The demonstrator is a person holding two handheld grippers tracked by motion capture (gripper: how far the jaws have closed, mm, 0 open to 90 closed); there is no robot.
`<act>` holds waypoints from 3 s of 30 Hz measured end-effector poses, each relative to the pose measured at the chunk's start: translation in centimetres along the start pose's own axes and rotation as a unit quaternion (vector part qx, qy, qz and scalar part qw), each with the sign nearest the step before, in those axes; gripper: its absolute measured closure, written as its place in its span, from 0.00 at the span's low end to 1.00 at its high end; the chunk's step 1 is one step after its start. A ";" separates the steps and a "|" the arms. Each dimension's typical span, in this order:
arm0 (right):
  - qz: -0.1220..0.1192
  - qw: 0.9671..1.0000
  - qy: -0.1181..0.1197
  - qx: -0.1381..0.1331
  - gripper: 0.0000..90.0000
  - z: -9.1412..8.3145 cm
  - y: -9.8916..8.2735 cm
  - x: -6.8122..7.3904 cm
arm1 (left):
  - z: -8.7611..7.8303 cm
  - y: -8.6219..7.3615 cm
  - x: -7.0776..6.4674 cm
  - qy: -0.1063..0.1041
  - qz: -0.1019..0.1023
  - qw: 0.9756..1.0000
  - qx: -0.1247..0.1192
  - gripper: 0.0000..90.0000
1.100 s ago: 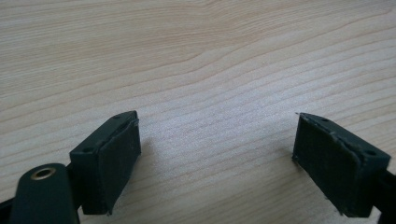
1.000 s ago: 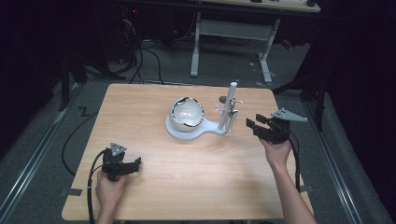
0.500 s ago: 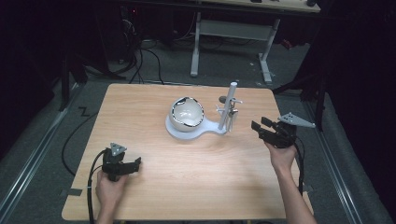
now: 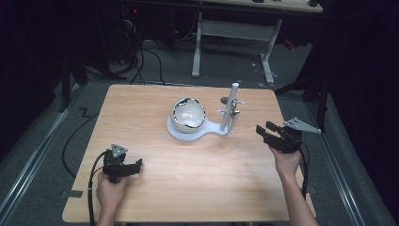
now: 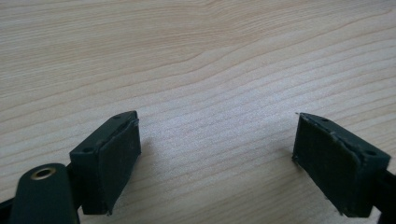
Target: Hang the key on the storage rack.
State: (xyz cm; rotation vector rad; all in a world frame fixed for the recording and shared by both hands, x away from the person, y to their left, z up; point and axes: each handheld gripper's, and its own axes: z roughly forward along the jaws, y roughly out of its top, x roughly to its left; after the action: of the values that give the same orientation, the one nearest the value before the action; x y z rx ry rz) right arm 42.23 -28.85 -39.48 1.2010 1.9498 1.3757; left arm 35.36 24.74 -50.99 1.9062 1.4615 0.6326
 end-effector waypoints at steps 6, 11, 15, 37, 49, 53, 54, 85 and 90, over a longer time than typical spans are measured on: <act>0.004 1.000 0.001 0.002 0.53 -0.3 -0.6 -0.1 | 0.0 0.0 0.0 0.000 0.000 1.000 0.000 0.17; 0.005 1.000 0.002 -0.002 0.54 -0.7 -0.8 -0.1 | 0.0 0.0 0.0 0.000 0.000 1.000 0.000 0.17; 0.006 1.000 0.001 -0.003 0.54 -0.9 -1.1 -0.1 | 0.0 0.0 0.0 0.000 0.000 1.000 0.000 0.17; 0.019 1.000 -0.006 -0.006 0.54 -2.2 -2.6 -0.4 | 0.0 0.0 0.0 0.001 0.000 1.000 0.000 0.17; 0.028 1.000 -0.004 0.002 0.55 -2.3 -3.9 -0.2 | 0.0 0.0 0.0 0.001 0.000 1.000 0.000 0.17; 0.028 1.000 -0.005 0.005 0.55 -2.2 -4.3 -0.1 | 0.0 0.0 0.0 0.001 0.000 1.000 0.000 0.17; 0.028 1.000 -0.005 0.005 0.55 -2.2 -4.3 -0.1 | 0.0 0.0 0.0 0.001 0.000 1.000 0.000 0.17; 0.016 0.999 -0.019 0.045 0.54 0.5 -6.7 1.3 | 0.0 0.0 0.0 0.001 0.000 1.000 0.000 0.17; 0.009 0.998 -0.027 0.058 0.52 1.2 -7.0 1.5 | 0.0 0.0 0.0 0.001 0.000 1.000 0.000 0.17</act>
State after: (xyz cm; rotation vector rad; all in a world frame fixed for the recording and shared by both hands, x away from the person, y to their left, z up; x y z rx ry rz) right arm 39.71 -27.78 -46.20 1.2973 2.0096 1.2396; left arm 35.35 24.71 -50.99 1.9055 1.4632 0.6342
